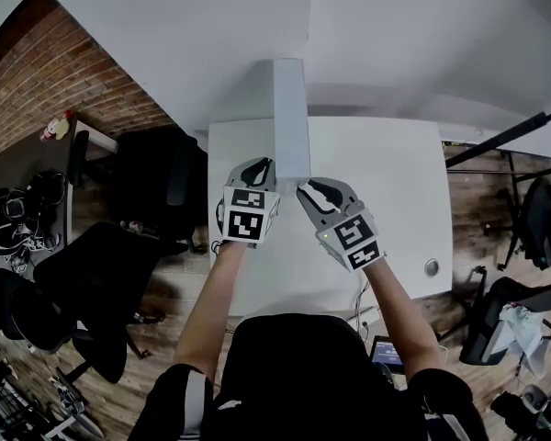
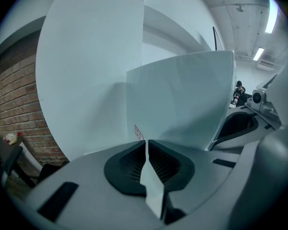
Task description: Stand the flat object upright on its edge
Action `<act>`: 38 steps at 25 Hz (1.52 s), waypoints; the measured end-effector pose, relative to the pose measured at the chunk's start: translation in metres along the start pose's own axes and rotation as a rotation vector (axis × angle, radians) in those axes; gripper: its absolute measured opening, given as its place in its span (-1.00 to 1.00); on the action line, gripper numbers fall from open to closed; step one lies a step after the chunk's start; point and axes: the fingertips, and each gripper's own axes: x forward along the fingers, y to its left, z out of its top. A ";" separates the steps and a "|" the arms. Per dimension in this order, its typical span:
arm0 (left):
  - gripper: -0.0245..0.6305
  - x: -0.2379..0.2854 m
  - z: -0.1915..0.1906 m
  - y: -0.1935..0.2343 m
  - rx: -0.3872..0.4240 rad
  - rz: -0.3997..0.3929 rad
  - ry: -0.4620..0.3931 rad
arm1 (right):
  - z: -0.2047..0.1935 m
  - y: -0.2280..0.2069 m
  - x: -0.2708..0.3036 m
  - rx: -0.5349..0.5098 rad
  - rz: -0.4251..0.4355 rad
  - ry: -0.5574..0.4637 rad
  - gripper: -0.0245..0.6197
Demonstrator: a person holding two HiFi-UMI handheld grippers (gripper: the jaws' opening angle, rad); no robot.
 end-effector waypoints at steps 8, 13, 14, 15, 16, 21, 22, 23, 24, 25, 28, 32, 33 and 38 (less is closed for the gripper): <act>-0.84 0.014 0.006 0.006 -0.006 0.001 0.000 | 0.006 -0.016 0.010 0.000 -0.012 -0.001 -0.57; -0.84 0.021 0.006 0.012 -0.014 0.009 -0.001 | 0.006 -0.016 0.012 -0.003 0.008 -0.005 -0.57; -0.84 0.022 0.006 0.012 -0.018 0.009 -0.002 | 0.005 -0.016 0.012 -0.001 0.010 -0.006 -0.57; -0.84 0.022 0.006 0.012 -0.021 0.010 -0.003 | 0.005 -0.016 0.012 0.001 0.012 -0.009 -0.57; -0.84 0.022 0.006 0.012 -0.021 0.011 -0.003 | 0.005 -0.016 0.011 0.004 0.013 -0.012 -0.57; -0.84 0.017 0.006 0.011 -0.037 0.003 -0.010 | 0.008 -0.015 0.006 0.001 0.015 -0.038 -0.63; -0.84 0.016 0.007 0.011 -0.040 0.003 -0.012 | 0.009 -0.014 0.005 -0.001 0.016 -0.042 -0.64; -0.84 0.014 0.007 0.010 -0.040 0.003 -0.013 | 0.010 -0.013 0.004 -0.002 0.016 -0.044 -0.64; -0.84 0.012 0.006 0.010 -0.037 0.002 -0.014 | 0.010 -0.012 0.003 -0.004 0.016 -0.042 -0.65; -0.84 0.011 0.006 0.010 -0.031 0.001 -0.015 | 0.010 -0.011 0.002 -0.005 0.016 -0.037 -0.65; -0.84 0.003 0.003 0.010 -0.018 0.006 -0.019 | 0.011 -0.007 -0.002 -0.005 0.013 -0.041 -0.67; -0.84 -0.014 0.005 0.011 -0.017 0.020 -0.039 | 0.020 -0.003 -0.011 -0.007 0.006 -0.078 -0.68; -0.83 -0.020 0.006 0.011 -0.018 0.024 -0.046 | 0.022 -0.002 -0.014 -0.004 0.004 -0.085 -0.69; -0.84 -0.047 0.015 0.005 -0.014 0.018 -0.087 | 0.029 -0.001 -0.030 0.005 -0.014 -0.107 -0.71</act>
